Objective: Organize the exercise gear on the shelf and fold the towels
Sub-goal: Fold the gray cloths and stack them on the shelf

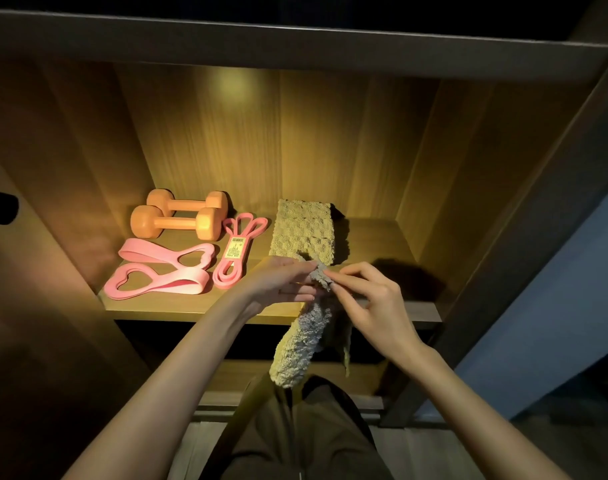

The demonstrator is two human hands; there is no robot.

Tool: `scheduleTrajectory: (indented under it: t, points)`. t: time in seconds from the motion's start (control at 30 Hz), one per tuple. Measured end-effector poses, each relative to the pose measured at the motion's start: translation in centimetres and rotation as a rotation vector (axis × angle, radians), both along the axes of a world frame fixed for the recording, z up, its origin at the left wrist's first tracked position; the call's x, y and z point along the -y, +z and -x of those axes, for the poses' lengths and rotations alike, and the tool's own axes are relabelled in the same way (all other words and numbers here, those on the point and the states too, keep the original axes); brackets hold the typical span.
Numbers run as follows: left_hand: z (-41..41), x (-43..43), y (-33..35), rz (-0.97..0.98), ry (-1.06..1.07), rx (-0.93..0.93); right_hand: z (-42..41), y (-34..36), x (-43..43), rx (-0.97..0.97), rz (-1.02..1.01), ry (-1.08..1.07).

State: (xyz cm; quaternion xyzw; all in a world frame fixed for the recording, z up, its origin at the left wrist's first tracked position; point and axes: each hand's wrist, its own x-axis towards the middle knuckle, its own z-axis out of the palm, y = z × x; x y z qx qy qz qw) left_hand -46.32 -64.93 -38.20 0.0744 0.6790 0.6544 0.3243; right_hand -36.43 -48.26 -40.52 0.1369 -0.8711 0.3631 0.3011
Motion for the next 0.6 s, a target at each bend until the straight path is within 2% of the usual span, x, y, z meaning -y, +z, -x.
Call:
scheduleTrajectory:
  t: [0.13,0.27,0.4,0.5,0.6]
  points:
    - [-0.1,-0.3,-0.1,0.001,-0.009,-0.003,-0.2,-0.3,-0.3,0.026,-0.058,-0.011]
    - [-0.2,-0.4,0.3,-0.008,-0.074,0.001,-0.1,-0.5,-0.6,-0.039,-0.018,-0.069]
    - [-0.1,0.3,0.1,0.043,-0.057,-0.171,0.1,0.4,-1.3,-0.003,0.026,-0.124]
    - [0.4,0.8,-1.1,0.101,0.075,-0.288,0.4,1.8,-2.1,0.041,0.162,-0.139]
    - [0.5,1.1,-2.8,0.120,-0.032,-0.264,0.6,3.3,-2.7,0.094,0.354,-0.066]
